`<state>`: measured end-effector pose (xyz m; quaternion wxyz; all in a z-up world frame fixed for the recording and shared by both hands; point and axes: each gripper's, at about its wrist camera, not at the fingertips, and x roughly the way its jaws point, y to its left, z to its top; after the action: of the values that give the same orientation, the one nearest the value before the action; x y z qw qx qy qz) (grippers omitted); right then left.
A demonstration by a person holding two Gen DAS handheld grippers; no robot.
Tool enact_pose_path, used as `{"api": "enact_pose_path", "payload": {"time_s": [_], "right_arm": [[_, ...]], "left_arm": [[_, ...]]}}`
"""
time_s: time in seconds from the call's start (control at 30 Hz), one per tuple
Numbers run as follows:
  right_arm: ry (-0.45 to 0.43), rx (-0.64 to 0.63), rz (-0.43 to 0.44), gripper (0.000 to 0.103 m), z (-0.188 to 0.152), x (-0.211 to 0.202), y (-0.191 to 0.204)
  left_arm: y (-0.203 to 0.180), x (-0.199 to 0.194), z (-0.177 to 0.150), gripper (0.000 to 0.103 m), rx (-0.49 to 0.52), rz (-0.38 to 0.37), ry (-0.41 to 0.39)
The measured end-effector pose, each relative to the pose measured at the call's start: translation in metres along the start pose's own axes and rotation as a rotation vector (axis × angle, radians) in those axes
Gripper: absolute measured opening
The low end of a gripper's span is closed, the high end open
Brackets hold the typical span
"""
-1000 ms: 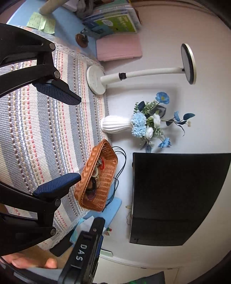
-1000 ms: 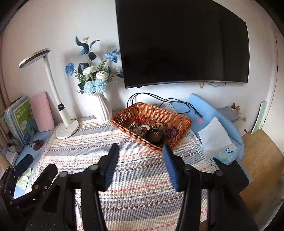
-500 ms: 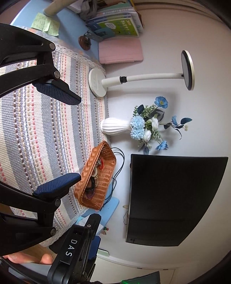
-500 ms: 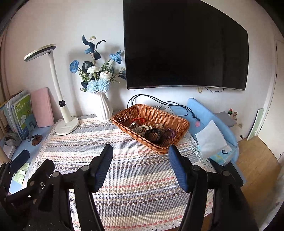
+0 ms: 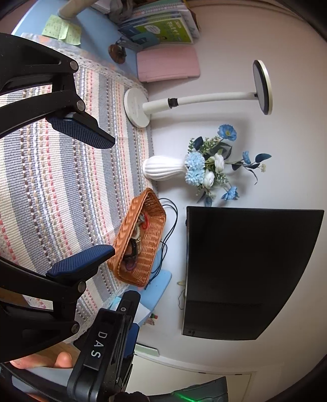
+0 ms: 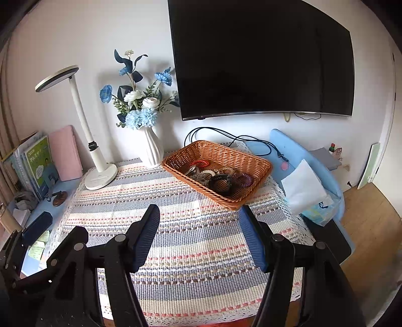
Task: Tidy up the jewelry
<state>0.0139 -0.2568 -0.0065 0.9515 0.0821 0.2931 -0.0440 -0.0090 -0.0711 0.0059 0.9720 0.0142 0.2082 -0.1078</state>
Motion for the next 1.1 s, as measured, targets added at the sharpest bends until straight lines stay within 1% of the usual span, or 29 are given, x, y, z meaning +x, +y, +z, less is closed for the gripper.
{"api": "enact_pose_path", "payload": {"time_s": [0.2, 0.43, 1.1], "right_arm": [[0.002, -0.008, -0.006, 0.068, -0.001, 0.000, 0.004], [-0.007, -0.052, -0.003, 0.067, -0.002, -0.002, 0.016], [0.006, -0.051, 0.008, 0.067, -0.002, 0.002, 0.015]], "left_arm": [[0.002, -0.001, 0.000, 0.080, -0.004, -0.003, 0.000], [0.004, -0.003, 0.000, 0.080, -0.005, -0.004, -0.002], [0.003, -0.001, -0.001, 0.080, -0.005, -0.010, 0.010]]}}
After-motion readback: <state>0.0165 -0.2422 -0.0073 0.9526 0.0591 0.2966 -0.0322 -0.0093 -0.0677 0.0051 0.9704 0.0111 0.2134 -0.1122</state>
